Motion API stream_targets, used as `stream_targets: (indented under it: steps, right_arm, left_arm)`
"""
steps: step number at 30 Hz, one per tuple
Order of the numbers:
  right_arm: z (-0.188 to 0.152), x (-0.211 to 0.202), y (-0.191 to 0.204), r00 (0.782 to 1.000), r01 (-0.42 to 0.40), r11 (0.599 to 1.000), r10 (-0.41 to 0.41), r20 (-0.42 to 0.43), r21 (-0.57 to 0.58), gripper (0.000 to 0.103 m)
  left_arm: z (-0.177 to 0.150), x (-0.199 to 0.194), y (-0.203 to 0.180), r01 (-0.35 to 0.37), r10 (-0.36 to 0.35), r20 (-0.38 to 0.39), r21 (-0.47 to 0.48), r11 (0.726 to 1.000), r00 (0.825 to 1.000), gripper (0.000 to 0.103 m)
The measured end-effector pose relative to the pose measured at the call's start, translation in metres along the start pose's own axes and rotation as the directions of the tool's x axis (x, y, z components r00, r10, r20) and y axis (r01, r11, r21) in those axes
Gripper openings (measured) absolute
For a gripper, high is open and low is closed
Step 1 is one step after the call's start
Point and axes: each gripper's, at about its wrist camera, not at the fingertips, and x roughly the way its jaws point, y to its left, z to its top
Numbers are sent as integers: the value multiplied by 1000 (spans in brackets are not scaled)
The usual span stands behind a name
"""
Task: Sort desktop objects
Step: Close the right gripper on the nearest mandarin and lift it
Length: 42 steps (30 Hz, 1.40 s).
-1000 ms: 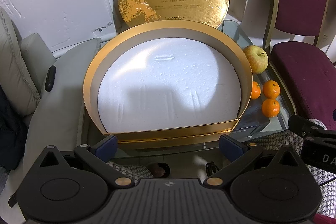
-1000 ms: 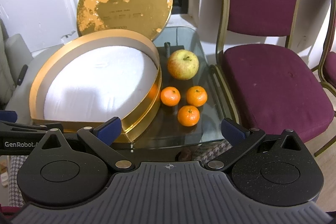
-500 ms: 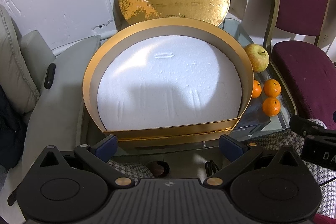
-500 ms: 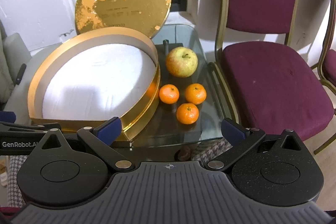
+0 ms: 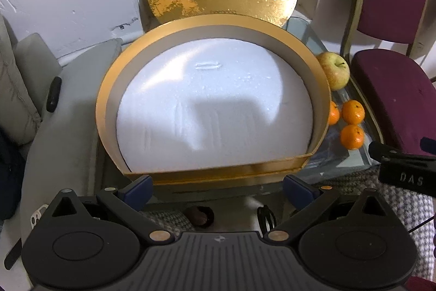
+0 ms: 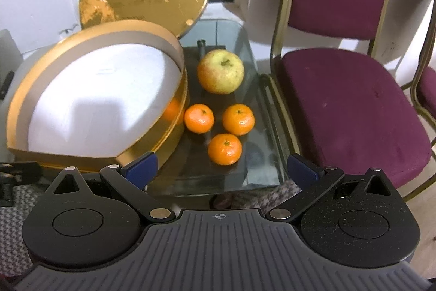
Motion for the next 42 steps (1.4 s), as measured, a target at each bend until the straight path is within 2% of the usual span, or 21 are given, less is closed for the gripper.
stream_targets:
  steps: [5, 9, 13, 17, 20, 22, 31, 37, 40, 42]
  right_arm:
    - [3, 28, -13, 998, -53, 996, 56, -42, 69, 103]
    - [1, 48, -19, 996, -71, 994, 74, -40, 82, 103]
    - [1, 69, -27, 983, -169, 978, 177, -56, 124, 103]
    - [1, 85, -23, 988, -137, 987, 142, -60, 81, 103]
    - [2, 93, -20, 991, -111, 993, 114, -64, 49, 96]
    - [4, 99, -19, 992, -103, 994, 106, -73, 44, 83]
    - [8, 119, -12, 986, -75, 995, 83, -142, 61, 79]
    - [9, 127, -10, 982, -74, 994, 87, -166, 82, 67]
    - [9, 128, -9, 980, -90, 992, 104, -171, 90, 50]
    - [8, 127, -8, 979, -87, 991, 103, -175, 98, 47]
  left_arm:
    - [5, 3, 2, 12, -12, 43, -6, 1000, 999, 101]
    - [6, 12, -2, -11, 11, 2, 13, 1000, 1000, 101]
    - [6, 17, -5, -8, 8, -10, 34, 999, 1000, 101]
    - [7, 21, -5, -15, 15, -17, 40, 999, 1000, 102]
    - [7, 26, -4, -48, 49, -38, 37, 998, 998, 102]
    - [7, 29, -2, -52, 53, -50, 29, 998, 997, 102]
    - [6, 35, 0, -51, 52, -58, 24, 998, 997, 102]
    - [5, 39, 4, -55, 55, -70, 9, 998, 996, 102]
    - [5, 39, 5, -52, 53, -70, 3, 999, 996, 102]
    - [4, 37, 6, -51, 51, -68, -2, 999, 996, 102]
